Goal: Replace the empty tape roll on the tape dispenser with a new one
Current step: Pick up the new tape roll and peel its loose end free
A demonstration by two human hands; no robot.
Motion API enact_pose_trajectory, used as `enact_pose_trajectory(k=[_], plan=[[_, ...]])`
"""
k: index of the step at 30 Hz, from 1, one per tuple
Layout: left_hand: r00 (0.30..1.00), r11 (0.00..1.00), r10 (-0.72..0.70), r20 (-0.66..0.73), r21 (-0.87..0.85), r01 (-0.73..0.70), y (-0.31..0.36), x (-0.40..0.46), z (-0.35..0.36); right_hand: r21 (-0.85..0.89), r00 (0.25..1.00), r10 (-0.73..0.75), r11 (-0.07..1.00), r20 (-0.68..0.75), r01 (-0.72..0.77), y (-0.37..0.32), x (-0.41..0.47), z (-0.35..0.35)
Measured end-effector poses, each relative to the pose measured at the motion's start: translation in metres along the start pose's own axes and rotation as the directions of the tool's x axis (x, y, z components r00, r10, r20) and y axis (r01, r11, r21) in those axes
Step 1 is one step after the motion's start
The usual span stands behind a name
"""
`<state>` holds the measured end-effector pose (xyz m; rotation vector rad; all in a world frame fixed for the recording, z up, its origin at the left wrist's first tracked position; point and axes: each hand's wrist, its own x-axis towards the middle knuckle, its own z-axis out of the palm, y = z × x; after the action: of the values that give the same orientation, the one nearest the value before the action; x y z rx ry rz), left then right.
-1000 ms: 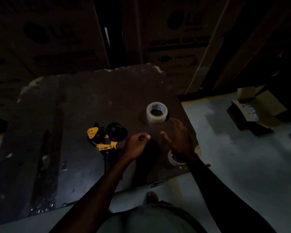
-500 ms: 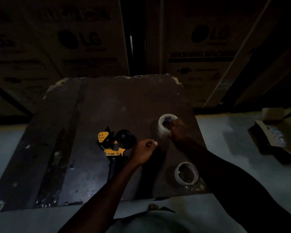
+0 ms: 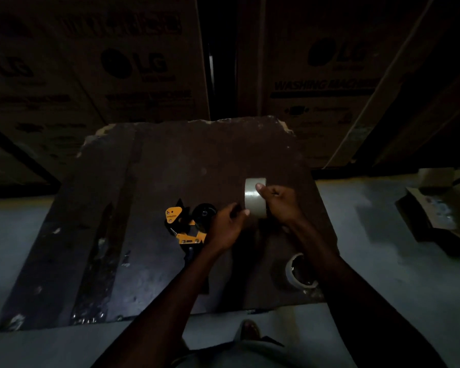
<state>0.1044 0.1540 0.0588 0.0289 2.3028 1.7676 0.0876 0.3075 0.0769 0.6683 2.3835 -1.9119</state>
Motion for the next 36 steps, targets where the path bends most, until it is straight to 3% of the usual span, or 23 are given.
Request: enact_pose_trajectory(k=[3,7,11,14,18,24,30,36], plan=[[0.994,0.993,0.105,0.024,-0.059,-0.104,0.012,-0.007,-0.015,0.167,0.996,0.085,0.982,0.002,-0.084,-0.017,-0.024,0.003],[0.987,0.985,0.151,0.050,-0.089,-0.146,0.027,-0.021,-0.034,0.237,0.984,0.176,0.956,0.017,-0.175,-0.037,-0.048,0.007],[0.994,0.980,0.107,-0.004,-0.171,-0.106,0.039,-0.032,-0.047,0.248,0.980,0.115,0.956,0.164,-0.154,-0.056,-0.075,0.011],[0.999,0.964,0.013,-0.048,-0.265,-0.025,0.045,-0.037,-0.059,0.211,0.971,0.004,0.976,0.240,-0.056,-0.060,-0.094,0.015],[0.998,0.954,-0.030,-0.047,-0.300,0.014,0.054,-0.045,-0.076,0.252,0.978,-0.047,0.968,0.204,-0.006,-0.056,-0.104,0.031],[0.998,0.947,0.005,0.069,-0.322,0.018,0.063,-0.059,-0.095,0.335,0.978,-0.104,0.941,0.179,0.039,-0.064,-0.115,0.040],[1.000,0.950,0.026,-0.012,-0.310,-0.028,0.081,-0.064,-0.104,0.348,0.960,-0.202,0.929,0.193,0.125,-0.068,-0.120,0.049],[0.994,0.951,0.099,0.039,-0.297,-0.083,0.084,-0.067,-0.116,0.439,0.971,-0.183,0.893,0.155,0.098,-0.076,-0.126,0.059]])
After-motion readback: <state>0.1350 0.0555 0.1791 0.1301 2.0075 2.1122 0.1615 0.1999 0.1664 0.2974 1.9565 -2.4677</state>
